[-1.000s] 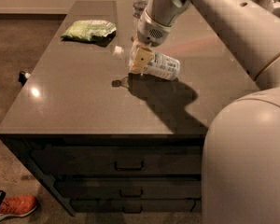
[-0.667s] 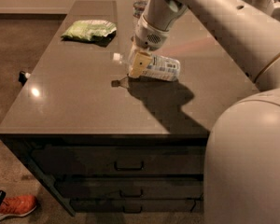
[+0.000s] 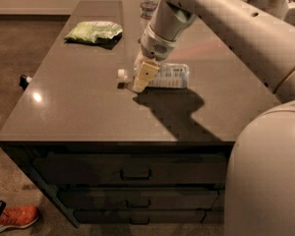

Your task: Knock blue plastic bottle over

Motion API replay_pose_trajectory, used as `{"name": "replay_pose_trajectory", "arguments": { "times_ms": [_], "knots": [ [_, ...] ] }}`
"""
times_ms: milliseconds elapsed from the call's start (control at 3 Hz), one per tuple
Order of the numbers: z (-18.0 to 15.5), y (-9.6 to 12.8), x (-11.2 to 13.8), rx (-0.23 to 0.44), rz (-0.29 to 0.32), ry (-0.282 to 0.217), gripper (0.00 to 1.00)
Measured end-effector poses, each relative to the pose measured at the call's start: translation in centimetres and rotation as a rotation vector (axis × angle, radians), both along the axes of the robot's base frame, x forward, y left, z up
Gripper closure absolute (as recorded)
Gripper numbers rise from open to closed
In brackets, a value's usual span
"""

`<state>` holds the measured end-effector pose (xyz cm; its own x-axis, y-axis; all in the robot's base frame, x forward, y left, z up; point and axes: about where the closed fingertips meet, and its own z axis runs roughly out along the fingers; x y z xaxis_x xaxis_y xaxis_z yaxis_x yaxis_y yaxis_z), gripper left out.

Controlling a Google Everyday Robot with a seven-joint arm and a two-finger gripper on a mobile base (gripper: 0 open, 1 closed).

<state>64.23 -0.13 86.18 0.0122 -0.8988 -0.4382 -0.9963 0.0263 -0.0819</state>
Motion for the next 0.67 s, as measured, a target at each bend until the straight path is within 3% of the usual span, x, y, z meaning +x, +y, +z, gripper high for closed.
{"name": "replay_pose_trajectory", "arguments": {
  "times_ms": [667],
  "knots": [
    [-0.11, 0.09, 0.01, 0.000, 0.001, 0.001, 0.00]
  ]
}}
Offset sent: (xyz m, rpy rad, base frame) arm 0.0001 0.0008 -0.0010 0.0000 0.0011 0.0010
